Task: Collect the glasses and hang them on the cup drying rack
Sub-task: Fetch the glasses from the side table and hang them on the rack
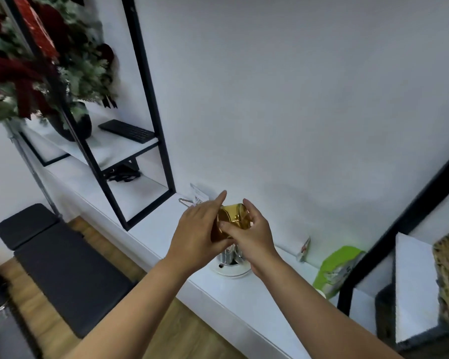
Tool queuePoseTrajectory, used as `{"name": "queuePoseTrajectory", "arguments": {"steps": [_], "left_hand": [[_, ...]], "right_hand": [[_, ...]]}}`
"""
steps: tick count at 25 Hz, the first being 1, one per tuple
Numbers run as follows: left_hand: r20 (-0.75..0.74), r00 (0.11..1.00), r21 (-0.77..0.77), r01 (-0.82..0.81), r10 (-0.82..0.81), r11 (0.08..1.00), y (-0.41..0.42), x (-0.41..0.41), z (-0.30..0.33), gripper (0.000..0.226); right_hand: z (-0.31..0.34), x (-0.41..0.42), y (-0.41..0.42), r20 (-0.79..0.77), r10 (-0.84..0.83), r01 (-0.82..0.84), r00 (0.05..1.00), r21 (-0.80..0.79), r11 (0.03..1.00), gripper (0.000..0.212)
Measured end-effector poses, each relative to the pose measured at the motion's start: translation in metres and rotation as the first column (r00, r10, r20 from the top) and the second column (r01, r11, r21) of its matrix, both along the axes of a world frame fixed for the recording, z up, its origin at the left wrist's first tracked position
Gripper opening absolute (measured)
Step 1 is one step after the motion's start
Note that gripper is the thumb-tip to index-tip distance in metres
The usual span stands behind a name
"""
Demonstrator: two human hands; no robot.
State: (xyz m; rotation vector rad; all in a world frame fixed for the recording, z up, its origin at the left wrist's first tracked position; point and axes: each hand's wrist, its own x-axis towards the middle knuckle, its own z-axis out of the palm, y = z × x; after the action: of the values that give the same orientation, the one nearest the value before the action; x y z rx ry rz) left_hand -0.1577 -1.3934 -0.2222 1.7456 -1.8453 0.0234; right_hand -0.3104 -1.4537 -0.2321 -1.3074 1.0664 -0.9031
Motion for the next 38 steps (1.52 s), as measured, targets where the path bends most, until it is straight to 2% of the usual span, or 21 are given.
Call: {"name": "queuePoseTrajectory", "arguments": {"steps": [6,10,12,18,23,27,32,38], "left_hand": [[-0.086,0.994,0.003,0.069,-0.069,0.998,-0.077,0.055,-0.032,0.1],[-0.188,0.977,0.008,0.106,-0.103,0.994,-0.12,0.093,-0.053,0.075],[-0.239,0.967,0.06,0.108,-0.091,0.992,-0.143,0.115,-0.061,0.063],[-0.406,0.906,0.145,0.192,-0.119,0.971,-0.176,0.161,-0.103,0.064],[-0.555,0.823,0.177,0.256,-0.118,0.95,-0.189,0.17,-0.145,0.071],[-0.601,0.789,0.183,0.288,-0.125,0.94,-0.2,0.176,-0.179,0.073],[-0.609,0.786,0.234,0.31,-0.11,0.922,-0.208,0.187,-0.226,0.085],[-0.635,0.765,0.285,0.358,-0.104,0.889,-0.208,0.193,-0.264,0.085]], "right_hand": [[-0.014,0.053,-0.055,-0.205,-0.031,0.001,0.978,-0.146,0.989,0.104],[-0.026,0.094,-0.087,-0.363,-0.064,-0.022,0.93,-0.229,0.973,0.107],[-0.032,0.114,-0.105,-0.41,-0.065,-0.042,0.91,-0.248,0.968,0.109],[-0.058,0.125,-0.136,-0.446,0.0,-0.098,0.895,-0.195,0.976,0.103],[-0.102,0.1,-0.136,-0.563,-0.006,-0.103,0.826,-0.161,0.982,0.095],[-0.14,0.081,-0.135,-0.661,-0.019,-0.08,0.75,-0.12,0.99,0.096],[-0.195,0.078,-0.131,-0.741,-0.031,-0.082,0.67,-0.116,0.99,0.111],[-0.249,0.086,-0.122,-0.819,-0.016,-0.095,0.574,-0.086,0.992,0.135]]}}
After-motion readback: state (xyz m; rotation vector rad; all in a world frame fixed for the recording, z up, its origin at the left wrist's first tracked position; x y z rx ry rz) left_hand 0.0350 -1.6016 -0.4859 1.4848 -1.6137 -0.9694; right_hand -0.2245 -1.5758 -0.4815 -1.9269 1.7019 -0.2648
